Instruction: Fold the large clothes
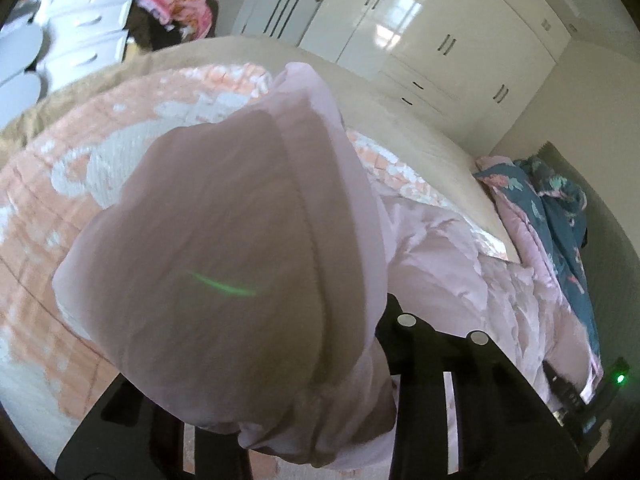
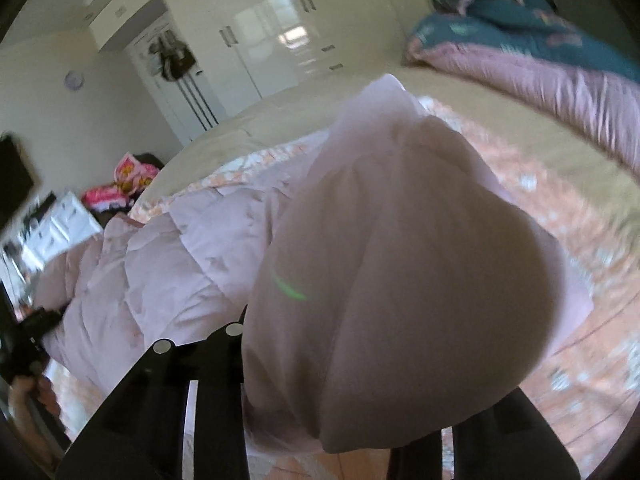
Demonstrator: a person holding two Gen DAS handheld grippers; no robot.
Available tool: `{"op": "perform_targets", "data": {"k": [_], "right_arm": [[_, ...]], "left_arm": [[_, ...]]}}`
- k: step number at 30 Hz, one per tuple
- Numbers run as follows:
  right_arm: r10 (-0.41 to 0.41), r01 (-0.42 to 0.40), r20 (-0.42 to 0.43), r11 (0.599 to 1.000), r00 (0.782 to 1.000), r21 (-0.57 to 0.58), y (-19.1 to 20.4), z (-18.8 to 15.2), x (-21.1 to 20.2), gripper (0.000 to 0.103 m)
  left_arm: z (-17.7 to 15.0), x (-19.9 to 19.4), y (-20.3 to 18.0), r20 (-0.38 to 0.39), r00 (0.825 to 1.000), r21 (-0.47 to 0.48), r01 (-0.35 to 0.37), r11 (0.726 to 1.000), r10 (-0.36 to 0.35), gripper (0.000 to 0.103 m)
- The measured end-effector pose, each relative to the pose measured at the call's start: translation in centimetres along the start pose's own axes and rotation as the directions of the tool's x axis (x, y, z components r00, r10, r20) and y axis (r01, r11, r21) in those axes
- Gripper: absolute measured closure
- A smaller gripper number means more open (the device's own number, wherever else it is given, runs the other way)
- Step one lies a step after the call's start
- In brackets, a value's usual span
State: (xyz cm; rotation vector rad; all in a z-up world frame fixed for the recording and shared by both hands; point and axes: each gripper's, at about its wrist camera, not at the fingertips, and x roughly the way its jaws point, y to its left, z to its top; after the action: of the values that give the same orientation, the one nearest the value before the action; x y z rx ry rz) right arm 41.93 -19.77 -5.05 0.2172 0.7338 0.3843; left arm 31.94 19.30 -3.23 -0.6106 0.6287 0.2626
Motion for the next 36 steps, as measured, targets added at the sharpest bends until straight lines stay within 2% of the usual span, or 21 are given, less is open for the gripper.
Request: {"op": "perform_targets", "data": {"k": [8,13,23,36], "right_arm": [[-0.001,0.015,0.071,0.981,0.997,-0.195,4.6,0.8,-4.4,0.074],[0.020,0.008,0.102,0.964,0.995,-0.267,6.8,0.5,-7.7,0.074],[0.035,-0.001,0.099,0.946,0.994,-0.325,7.7,-2.3,-12.5,0.074],[0.039,-0.004,0.091,0.935,0.995,-0.354,8.3,-6.2,-15.5,0.074]], "left_arm": [[0.2,-3.7,-0.4,0.027,0.999,0.036,0.026,0.999,-0.027,0.079],[-0.4,-6.6,-1.1,0.041,0.998,0.071,0.038,0.997,-0.041,0.079],[-3.6,-10.9,0.3,0.041,0.997,0.072,0.058,0.996,-0.061,0.079],[-5.9,-13.5,1.7,0.031,0.998,0.059,0.055,0.997,-0.057,0.079]]}}
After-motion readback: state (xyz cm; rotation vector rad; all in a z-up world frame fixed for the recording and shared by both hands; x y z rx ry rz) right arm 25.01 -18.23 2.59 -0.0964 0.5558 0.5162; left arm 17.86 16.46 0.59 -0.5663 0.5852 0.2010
